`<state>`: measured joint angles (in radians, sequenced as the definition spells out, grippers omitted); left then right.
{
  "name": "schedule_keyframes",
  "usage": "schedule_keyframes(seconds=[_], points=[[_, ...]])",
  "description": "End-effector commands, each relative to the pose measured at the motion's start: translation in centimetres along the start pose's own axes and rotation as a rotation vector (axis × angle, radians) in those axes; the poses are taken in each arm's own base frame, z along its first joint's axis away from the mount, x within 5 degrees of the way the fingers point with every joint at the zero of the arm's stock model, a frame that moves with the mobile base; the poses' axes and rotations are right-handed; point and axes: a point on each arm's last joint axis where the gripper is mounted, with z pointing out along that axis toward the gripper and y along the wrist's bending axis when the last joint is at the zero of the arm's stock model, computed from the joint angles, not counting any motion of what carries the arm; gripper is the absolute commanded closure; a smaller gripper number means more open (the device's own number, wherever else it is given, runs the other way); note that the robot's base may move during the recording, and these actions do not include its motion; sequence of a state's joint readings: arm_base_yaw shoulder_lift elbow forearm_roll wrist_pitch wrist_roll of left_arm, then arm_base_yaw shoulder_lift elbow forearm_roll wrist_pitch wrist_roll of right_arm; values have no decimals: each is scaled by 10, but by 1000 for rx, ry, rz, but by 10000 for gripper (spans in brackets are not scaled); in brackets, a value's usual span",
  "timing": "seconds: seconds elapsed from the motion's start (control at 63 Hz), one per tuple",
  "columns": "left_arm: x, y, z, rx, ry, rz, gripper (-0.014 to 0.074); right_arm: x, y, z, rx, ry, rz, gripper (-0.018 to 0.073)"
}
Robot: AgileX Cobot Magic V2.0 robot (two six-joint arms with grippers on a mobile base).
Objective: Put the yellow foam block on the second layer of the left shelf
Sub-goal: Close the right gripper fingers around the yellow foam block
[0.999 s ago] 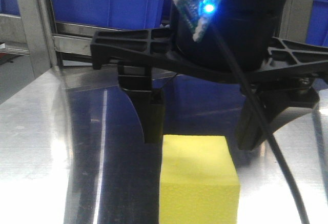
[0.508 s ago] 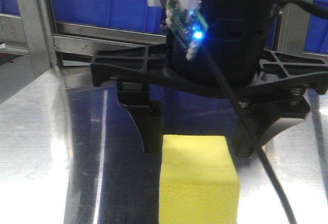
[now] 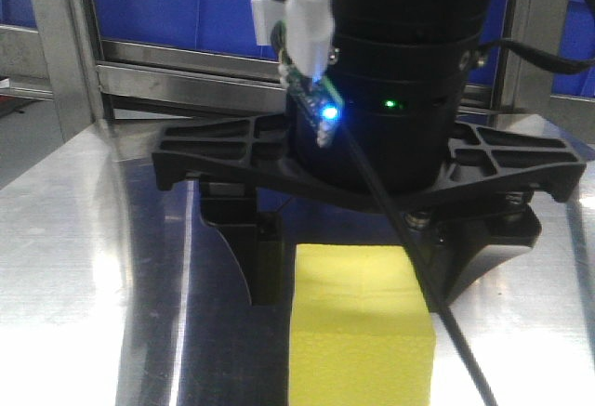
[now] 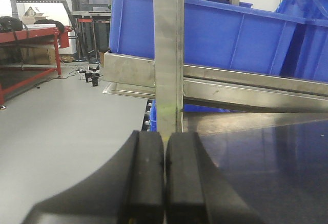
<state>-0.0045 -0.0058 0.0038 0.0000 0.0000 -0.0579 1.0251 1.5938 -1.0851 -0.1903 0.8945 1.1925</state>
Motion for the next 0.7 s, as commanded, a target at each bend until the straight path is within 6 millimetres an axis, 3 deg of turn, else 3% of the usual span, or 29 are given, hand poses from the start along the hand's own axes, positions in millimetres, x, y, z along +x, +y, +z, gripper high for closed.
schedule_keyframes(seconds=[0.0, 0.508, 0.587, 0.682], points=[[0, 0, -1, 3, -76, -9, 472, -6, 3, -17, -63, -47, -1, -73], [0, 0, -1, 3, -76, -9, 472, 2, -4, -7, -44, -17, 3, -70], [0, 0, -1, 3, -76, -9, 472, 2, -4, -7, -45, -16, 4, -37], [0, 0, -1, 3, -76, -9, 472, 2, -4, -7, -46, -16, 4, 65]])
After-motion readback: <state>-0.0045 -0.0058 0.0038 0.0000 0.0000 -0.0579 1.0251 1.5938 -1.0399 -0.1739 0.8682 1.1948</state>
